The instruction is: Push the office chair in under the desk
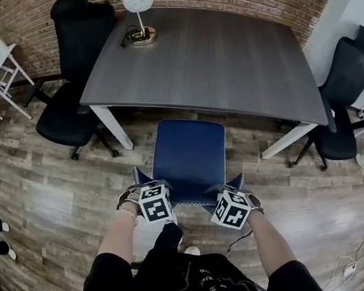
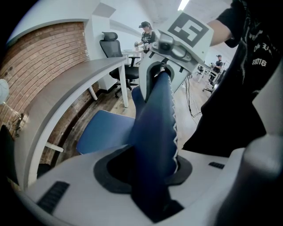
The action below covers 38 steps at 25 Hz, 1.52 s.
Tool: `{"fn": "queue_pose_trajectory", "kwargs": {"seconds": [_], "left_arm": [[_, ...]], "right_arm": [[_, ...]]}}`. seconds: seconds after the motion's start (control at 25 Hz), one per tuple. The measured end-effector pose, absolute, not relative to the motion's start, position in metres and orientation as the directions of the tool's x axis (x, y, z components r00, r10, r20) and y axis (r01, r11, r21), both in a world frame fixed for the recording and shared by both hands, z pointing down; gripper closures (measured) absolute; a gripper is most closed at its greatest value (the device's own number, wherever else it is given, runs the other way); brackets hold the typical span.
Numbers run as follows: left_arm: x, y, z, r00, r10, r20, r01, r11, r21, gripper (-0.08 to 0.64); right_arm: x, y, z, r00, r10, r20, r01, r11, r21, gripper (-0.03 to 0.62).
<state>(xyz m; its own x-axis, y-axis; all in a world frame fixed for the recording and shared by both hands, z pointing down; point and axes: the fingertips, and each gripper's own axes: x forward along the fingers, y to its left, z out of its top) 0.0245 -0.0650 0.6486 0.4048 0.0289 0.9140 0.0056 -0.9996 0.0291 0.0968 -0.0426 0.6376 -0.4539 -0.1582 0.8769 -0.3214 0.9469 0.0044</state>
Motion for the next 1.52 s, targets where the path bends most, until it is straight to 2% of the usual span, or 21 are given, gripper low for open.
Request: {"fn": "queue_pose_trajectory", "kwargs": {"seconds": [1.52], "left_arm": [[0.041, -0.120, 0.644, 0.428, 0.035, 0.903, 0.012, -0.999, 0.033, 0.414]], "right_arm": [[0.111, -0.099, 0.637, -0.452, -0.162, 0.877, -0.331, 0.944, 0.004, 0.492]]}}
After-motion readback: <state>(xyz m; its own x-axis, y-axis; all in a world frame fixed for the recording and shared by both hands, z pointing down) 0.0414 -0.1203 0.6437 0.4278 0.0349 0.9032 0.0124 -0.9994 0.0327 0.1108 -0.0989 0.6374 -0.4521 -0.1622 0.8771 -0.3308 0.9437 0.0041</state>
